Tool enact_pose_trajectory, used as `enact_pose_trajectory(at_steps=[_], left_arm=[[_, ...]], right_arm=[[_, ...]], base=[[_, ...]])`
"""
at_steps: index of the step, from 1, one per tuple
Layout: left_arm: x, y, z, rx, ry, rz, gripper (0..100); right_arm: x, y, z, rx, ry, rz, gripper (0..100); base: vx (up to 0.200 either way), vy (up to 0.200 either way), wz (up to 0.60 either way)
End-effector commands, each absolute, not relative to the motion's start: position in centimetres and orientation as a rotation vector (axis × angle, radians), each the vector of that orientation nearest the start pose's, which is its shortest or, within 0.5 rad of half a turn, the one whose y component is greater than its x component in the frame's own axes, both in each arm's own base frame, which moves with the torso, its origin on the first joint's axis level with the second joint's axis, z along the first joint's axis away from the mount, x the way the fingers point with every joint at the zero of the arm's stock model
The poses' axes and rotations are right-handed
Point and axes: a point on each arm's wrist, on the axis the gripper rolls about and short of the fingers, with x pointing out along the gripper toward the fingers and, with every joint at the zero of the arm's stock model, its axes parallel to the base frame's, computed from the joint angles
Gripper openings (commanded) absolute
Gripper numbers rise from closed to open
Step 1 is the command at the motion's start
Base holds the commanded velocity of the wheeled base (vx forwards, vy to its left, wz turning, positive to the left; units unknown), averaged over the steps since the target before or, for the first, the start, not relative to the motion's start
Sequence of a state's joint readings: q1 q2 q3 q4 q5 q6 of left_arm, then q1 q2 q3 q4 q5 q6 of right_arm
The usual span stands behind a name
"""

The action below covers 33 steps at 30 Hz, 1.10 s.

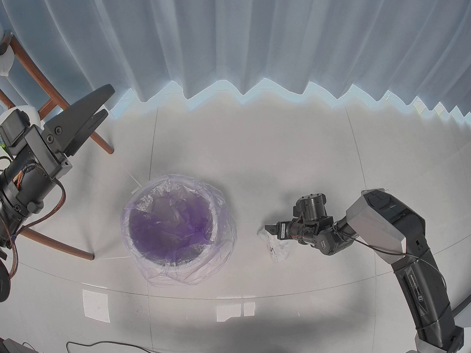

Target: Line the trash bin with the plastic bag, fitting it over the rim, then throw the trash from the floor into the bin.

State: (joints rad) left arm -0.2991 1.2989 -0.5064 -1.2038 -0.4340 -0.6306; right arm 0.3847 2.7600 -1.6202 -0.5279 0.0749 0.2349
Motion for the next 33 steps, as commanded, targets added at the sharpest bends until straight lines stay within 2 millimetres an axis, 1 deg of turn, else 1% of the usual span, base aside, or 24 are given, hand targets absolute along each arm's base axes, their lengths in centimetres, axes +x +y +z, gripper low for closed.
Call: enact_pose_trajectory(at_steps=[1,10,12,16,28,29,33], left_arm=[[17.68,-6.44,25.76,-0.565,-0.177,-0.829,100],[17.72,-6.45,25.73,-0.565,-0.176,-0.828,100],[17.77,-6.44,25.7,-0.563,-0.175,-0.826,100],[17.72,-6.45,25.68,-0.564,-0.173,-0.827,100],[17.65,-6.58,25.53,-0.564,-0.167,-0.833,100],[17.65,-6.58,25.53,-0.564,-0.167,-0.833,100],[17.65,-6.58,25.53,-0.565,-0.167,-0.834,100]], right_arm=[[46.66,19.09,-7.33,0.127,0.663,0.371,100],[46.48,19.23,-7.33,0.104,0.657,0.366,100],[46.24,19.05,-6.87,0.076,0.652,0.341,100],[45.94,19.0,-6.58,0.053,0.658,0.341,100],[46.0,18.95,-6.5,0.058,0.673,0.337,100],[46.02,18.95,-6.47,0.06,0.673,0.336,0],[46.02,18.95,-6.47,0.063,0.674,0.335,0]], base=[[0.0,0.0,0.0],[0.0,0.0,0.0],[0.0,0.0,0.0],[0.0,0.0,0.0],[0.0,0.0,0.0],[0.0,0.0,0.0],[0.0,0.0,0.0]])
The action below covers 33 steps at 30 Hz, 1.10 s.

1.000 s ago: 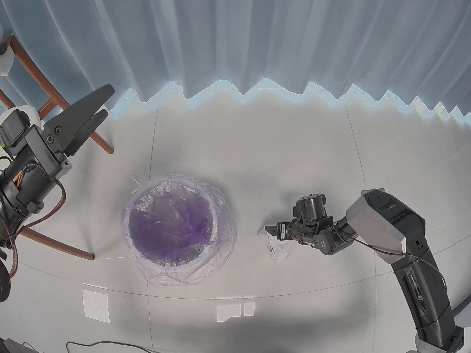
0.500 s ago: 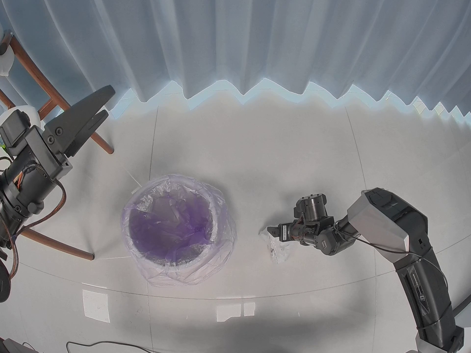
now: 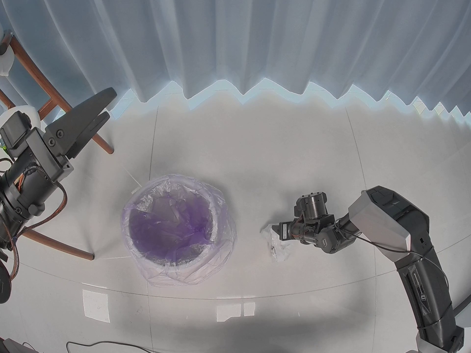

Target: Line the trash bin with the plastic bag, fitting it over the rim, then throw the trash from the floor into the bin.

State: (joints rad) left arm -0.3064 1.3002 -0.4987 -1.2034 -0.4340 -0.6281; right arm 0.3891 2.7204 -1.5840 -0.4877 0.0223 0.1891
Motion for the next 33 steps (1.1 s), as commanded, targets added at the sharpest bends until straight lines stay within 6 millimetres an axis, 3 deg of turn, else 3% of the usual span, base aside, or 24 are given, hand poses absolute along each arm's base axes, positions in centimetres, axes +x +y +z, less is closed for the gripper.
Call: enact_pose_trajectory(at_steps=[1,12,19,28,29,33], left_arm=[[17.6,-6.6,25.5,-0.565,-0.167,-0.834,100],[17.6,-6.6,25.6,-0.565,-0.168,-0.834,100],[17.6,-6.6,25.6,-0.565,-0.17,-0.834,100],[17.5,-6.6,25.6,-0.566,-0.17,-0.838,100],[17.6,-6.7,25.7,-0.567,-0.171,-0.835,100],[18.3,-6.8,26.2,-0.583,-0.193,-0.818,100]], right_arm=[[46.0,18.9,-6.6,0.064,0.676,0.335,0],[45.9,19.0,-6.4,0.063,0.674,0.33,0],[45.7,19.7,-3.4,0.16,0.584,0.327,0],[44.6,19.2,-3.8,0.144,0.613,0.299,0],[44.2,19.0,-4.1,0.137,0.633,0.289,100],[44.0,19.0,-4.3,0.149,0.625,0.288,100]], base=[[0.0,0.0,0.0],[0.0,0.0,0.0],[0.0,0.0,0.0],[0.0,0.0,0.0],[0.0,0.0,0.0],[0.0,0.0,0.0]])
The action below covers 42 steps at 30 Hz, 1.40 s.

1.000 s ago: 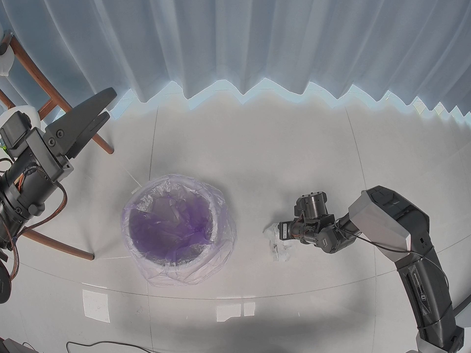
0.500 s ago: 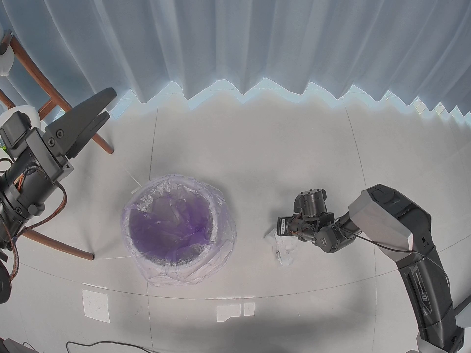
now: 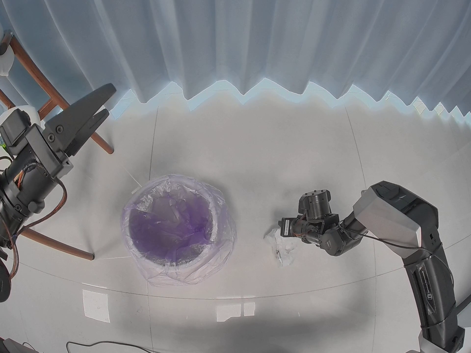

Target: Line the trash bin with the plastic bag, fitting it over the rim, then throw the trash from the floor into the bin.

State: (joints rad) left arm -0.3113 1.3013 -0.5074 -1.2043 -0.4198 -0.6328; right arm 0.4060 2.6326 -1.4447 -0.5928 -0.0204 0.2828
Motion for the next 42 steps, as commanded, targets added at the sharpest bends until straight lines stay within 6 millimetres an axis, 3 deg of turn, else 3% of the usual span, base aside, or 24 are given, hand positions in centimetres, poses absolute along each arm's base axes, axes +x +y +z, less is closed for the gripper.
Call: enact_pose_trajectory(at_steps=[1,10,18,26,27,28,40,41,42], left_arm=[[18.3,-6.9,26.3,-0.583,-0.198,-0.817,100],[18.4,-6.9,26.4,-0.597,-0.2,-0.809,100],[18.2,-6.9,26.5,-0.59,-0.209,-0.812,100],[18.1,-7.0,26.3,-0.592,-0.198,-0.819,100],[18.0,-7.1,26.2,-0.591,-0.195,-0.826,100],[18.0,-7.1,26.2,-0.591,-0.193,-0.826,100],[17.9,-7.4,25.9,-0.594,-0.176,-0.837,100],[17.9,-7.3,25.9,-0.593,-0.18,-0.838,100],[17.9,-7.3,25.9,-0.594,-0.178,-0.838,100]], right_arm=[[44.0,19.0,-4.3,0.148,0.623,0.288,100],[43.8,19.5,-4.4,0.145,0.628,0.299,100],[45.7,20.3,-3.9,0.102,0.67,0.294,100],[47.2,19.9,-5.8,0.11,0.658,0.262,100],[47.4,19.7,-7.4,0.105,0.674,0.249,100],[47.4,19.8,-7.8,0.103,0.676,0.247,100],[47.4,19.7,-7.7,0.104,0.702,0.24,100],[47.4,19.7,-7.7,0.102,0.708,0.239,0],[47.4,19.7,-7.8,0.103,0.71,0.238,0]], base=[[0.0,0.0,0.0],[-0.178,0.0,0.0],[-0.025,0.0,0.0],[0.0,0.0,0.0],[0.0,0.0,0.0],[0.0,0.0,0.0],[0.0,0.0,0.0],[0.0,0.0,0.0],[0.0,0.0,0.0]])
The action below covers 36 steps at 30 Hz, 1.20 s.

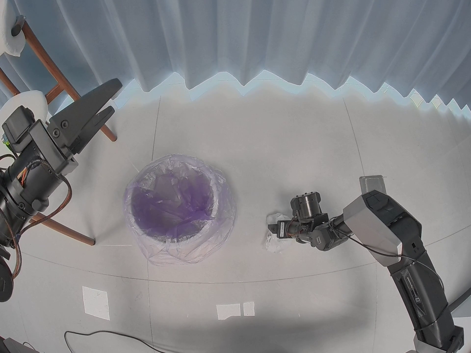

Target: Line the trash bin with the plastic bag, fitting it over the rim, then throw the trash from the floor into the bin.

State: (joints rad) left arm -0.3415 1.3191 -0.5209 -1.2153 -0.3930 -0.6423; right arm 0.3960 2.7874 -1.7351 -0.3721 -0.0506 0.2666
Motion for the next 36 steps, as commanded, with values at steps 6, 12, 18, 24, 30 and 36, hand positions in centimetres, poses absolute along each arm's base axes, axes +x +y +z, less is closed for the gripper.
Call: enact_pose_trajectory(at_steps=[6,12,18,24,30,36], left_arm=[[17.8,-7.3,26.0,-0.595,-0.183,-0.84,100],[17.5,-7.2,26.2,-0.593,-0.196,-0.839,100],[17.4,-6.9,25.9,-0.592,-0.189,-0.823,100],[17.2,-5.6,25.7,-0.569,-0.176,-0.755,100],[17.2,-6.0,24.9,-0.528,-0.145,-0.76,100],[16.9,-6.2,25.0,-0.526,-0.153,-0.784,100]], right_arm=[[46.9,19.7,-5.3,0.134,0.657,0.218,0],[41.8,19.7,2.8,0.301,0.599,0.232,0],[35.2,17.2,10.2,0.403,0.508,0.279,0],[29.7,16.1,13.7,0.459,0.185,0.381,0],[26.4,16.6,14.3,0.439,-0.058,0.499,0],[22.6,18.6,14.9,0.501,-0.038,0.633,0]], base=[[0.0,0.0,0.0],[0.0,0.0,0.0],[0.0,0.0,0.0],[0.133,0.133,0.0],[0.2,0.2,0.0],[0.167,0.2,0.0]])
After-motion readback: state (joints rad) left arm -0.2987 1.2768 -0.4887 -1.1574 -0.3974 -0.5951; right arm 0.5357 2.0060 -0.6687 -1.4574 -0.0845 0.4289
